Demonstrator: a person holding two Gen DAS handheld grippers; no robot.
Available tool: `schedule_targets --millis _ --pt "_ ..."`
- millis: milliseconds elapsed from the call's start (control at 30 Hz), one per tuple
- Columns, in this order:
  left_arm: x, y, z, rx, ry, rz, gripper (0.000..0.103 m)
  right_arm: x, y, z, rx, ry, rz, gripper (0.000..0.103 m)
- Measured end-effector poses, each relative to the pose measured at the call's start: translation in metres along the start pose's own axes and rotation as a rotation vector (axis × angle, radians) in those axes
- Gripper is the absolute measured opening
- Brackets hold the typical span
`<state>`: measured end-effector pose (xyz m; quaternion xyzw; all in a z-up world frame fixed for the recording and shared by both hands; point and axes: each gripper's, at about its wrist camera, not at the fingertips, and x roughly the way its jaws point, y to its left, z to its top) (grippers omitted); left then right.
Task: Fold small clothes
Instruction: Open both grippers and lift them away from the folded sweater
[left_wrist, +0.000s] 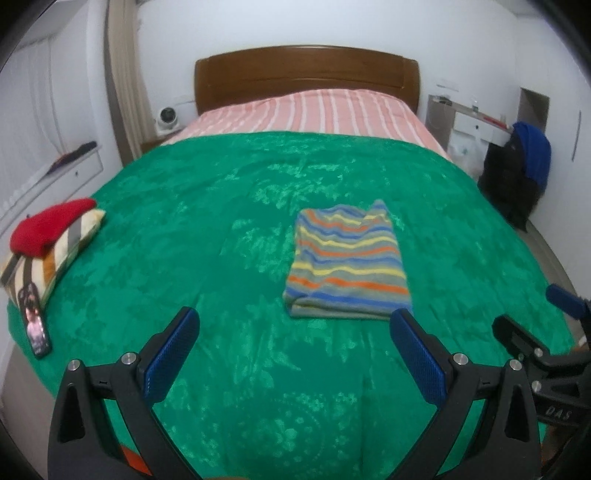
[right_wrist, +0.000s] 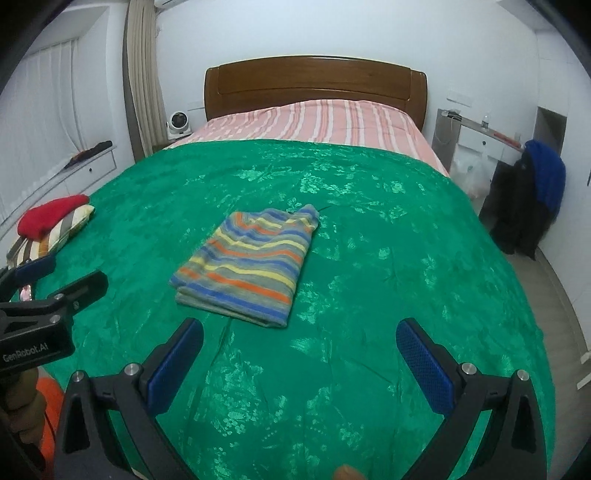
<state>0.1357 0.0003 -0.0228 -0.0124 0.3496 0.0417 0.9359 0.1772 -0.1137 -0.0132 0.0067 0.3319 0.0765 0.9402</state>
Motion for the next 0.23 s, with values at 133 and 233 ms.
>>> schedule_targets --millis 133,233 --pt "-0.0002 -0.0006 -0.0014 -0.006 0.003 0.012 0.103 -0.0045 0.0022 -0.0032 -0.01 -0.003 0.005 0.103" --pt "-0.0054 -0.0055 -0.0023 0.018 -0.011 0.013 0.102 -0.005 0.0024 -0.003 -0.011 -0.003 0.006 0.103"
